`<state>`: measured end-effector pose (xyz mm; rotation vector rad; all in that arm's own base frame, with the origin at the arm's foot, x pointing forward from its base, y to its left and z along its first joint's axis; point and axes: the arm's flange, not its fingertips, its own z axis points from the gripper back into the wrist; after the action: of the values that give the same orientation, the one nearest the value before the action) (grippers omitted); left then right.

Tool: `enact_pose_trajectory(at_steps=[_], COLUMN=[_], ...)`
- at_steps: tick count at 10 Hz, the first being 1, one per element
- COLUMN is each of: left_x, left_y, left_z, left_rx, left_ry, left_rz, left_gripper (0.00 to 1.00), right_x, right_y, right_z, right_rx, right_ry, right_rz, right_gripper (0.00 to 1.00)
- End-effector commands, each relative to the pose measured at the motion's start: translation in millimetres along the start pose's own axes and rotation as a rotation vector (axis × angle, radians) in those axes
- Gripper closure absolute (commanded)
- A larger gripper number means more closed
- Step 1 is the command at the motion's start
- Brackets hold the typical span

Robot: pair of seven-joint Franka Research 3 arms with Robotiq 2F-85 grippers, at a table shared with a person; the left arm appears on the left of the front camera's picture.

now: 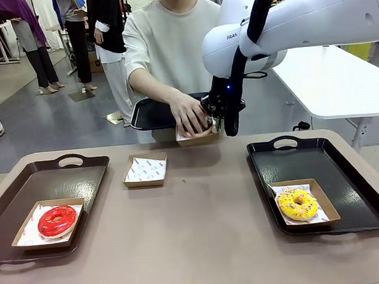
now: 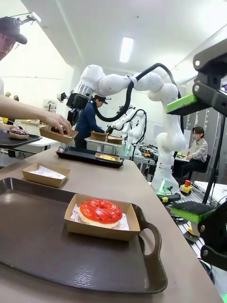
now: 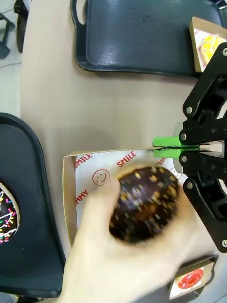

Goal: Individually package the donuts and arrange them on the tray.
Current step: Place the picked Paper togo box on the Handle tray while simultaneously picking up another Paper togo box from the table with the other hand.

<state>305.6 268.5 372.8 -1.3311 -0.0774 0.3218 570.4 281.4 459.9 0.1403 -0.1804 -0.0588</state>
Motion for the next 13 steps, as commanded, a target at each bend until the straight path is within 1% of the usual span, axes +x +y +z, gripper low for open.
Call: enact_pose_trajectory(at_steps=[1, 11, 12, 13], left_x=[-3.2, -3.2, 0.1, 14.5], left_y=[-0.7, -0.7, -0.1, -19.2], left_z=[0.6, 0.6, -0.3, -9.1], left_rx=[-0.007, -0.007, 0.000, 0.055], left_ry=[-0.008, -0.008, 0.001, -0.005], left_rz=[-0.002, -0.002, 0.000, -0.028], left_gripper=[0.04, 0.04, 0.04, 0.04], right_x=[-0.5, -0.5, -0.1, 0.7], right_y=[-0.9, -0.9, 0.0, -9.0], right_z=[-1.8, -1.8, -0.3, 10.7], right_rx=[-0.001, -0.001, 0.000, 0.021], right_ry=[0.000, 0.000, 0.001, 0.036], right_rz=[-0.001, -0.001, 0.000, -0.006], right_gripper=[1.00, 1.00, 0.99, 0.99])
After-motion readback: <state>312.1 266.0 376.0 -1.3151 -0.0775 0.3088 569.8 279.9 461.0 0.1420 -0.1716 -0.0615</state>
